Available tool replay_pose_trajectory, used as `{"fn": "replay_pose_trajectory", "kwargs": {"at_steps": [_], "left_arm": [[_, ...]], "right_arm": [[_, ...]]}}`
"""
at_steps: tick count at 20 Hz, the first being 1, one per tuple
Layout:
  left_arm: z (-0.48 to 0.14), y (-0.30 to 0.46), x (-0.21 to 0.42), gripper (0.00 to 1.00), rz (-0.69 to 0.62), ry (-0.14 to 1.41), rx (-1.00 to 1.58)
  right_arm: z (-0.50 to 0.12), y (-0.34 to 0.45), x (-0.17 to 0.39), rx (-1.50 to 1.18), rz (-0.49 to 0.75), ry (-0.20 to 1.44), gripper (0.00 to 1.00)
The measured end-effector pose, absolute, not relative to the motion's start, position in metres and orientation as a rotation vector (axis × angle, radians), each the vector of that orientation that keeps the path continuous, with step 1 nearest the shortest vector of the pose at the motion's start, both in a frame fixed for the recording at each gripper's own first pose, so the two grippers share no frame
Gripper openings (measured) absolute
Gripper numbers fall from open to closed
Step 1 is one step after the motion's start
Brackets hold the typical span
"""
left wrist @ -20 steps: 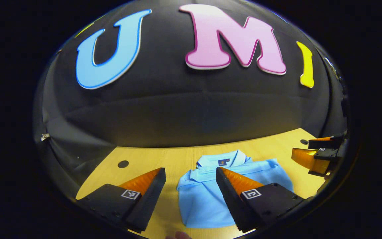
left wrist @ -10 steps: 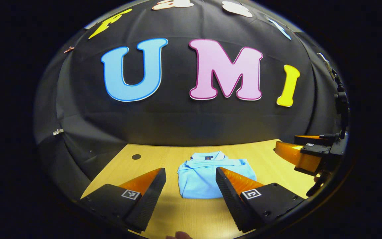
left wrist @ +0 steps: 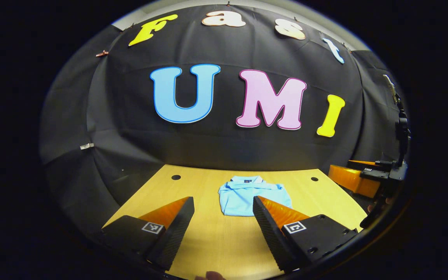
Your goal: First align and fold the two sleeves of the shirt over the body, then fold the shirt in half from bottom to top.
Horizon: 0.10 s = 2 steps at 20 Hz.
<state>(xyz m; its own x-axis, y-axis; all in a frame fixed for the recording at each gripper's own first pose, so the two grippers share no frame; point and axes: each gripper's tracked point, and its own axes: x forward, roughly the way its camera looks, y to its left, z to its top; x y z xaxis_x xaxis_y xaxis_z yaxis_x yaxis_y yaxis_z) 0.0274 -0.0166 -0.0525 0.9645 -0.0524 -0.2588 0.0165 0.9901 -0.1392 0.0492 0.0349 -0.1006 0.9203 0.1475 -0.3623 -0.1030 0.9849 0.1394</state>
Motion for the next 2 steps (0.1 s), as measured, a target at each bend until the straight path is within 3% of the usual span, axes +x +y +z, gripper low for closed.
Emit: {"fn": "replay_pose_trajectory", "kwargs": {"at_steps": [2], "left_arm": [[-0.0487, -0.0114, 0.0218, 0.96, -0.035, 0.253, -0.135]], "right_arm": [[-0.0969, 0.0343, 0.0366, 0.116, 0.117, 0.380, 0.95]]}}
